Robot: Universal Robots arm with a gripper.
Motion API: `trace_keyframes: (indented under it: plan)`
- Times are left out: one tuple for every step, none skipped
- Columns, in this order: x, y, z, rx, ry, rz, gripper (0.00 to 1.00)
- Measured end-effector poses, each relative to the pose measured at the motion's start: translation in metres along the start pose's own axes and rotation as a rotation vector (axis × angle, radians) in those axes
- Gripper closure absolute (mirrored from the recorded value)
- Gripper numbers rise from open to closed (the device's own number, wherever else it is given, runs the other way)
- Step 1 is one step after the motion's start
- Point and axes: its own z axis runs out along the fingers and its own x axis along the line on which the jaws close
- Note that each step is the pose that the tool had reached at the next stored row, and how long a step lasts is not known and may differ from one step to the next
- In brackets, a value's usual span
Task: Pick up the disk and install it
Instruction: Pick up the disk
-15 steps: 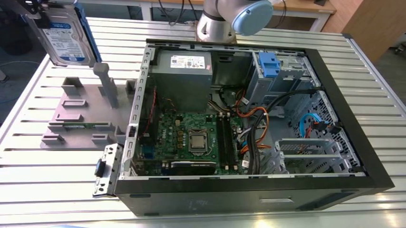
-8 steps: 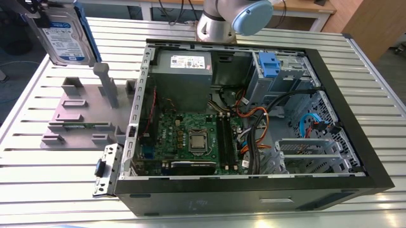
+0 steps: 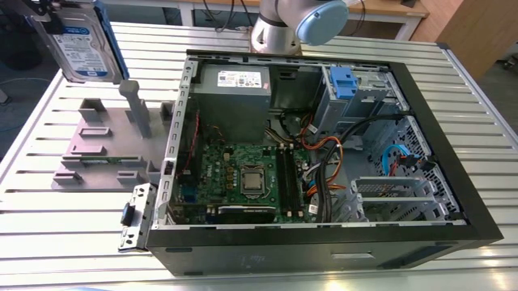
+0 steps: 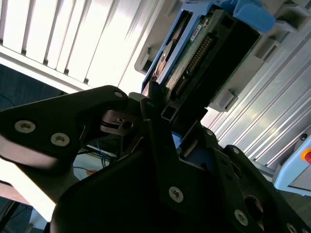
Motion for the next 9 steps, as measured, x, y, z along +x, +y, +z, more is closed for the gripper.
trace_keyframes:
  plan:
    - [0.0000, 0.0000, -0.0003, 0.0000, 0.0000, 0.000, 0.64]
    - [0.0000, 0.0000, -0.0006, -0.0002, 0.0001, 0.000, 0.64]
    - [0.0000, 0.0000, -0.0008, -0.0001, 0.0001, 0.000, 0.64]
    - [0.0000, 0.0000, -0.0010, 0.0000, 0.0001, 0.000, 0.64]
    - [0.0000, 0.0000, -0.0012, -0.0001, 0.0001, 0.000, 0.64]
    - [0.0000, 0.0000, -0.0015, -0.0002, 0.0001, 0.000, 0.64]
    - [0.0000, 0.0000, -0.0018, -0.0002, 0.0001, 0.000, 0.64]
    - [0.0000, 0.0000, -0.0021, -0.0002, 0.0001, 0.000, 0.64]
    - [0.0000, 0.0000, -0.0024, -0.0002, 0.0001, 0.000, 0.64]
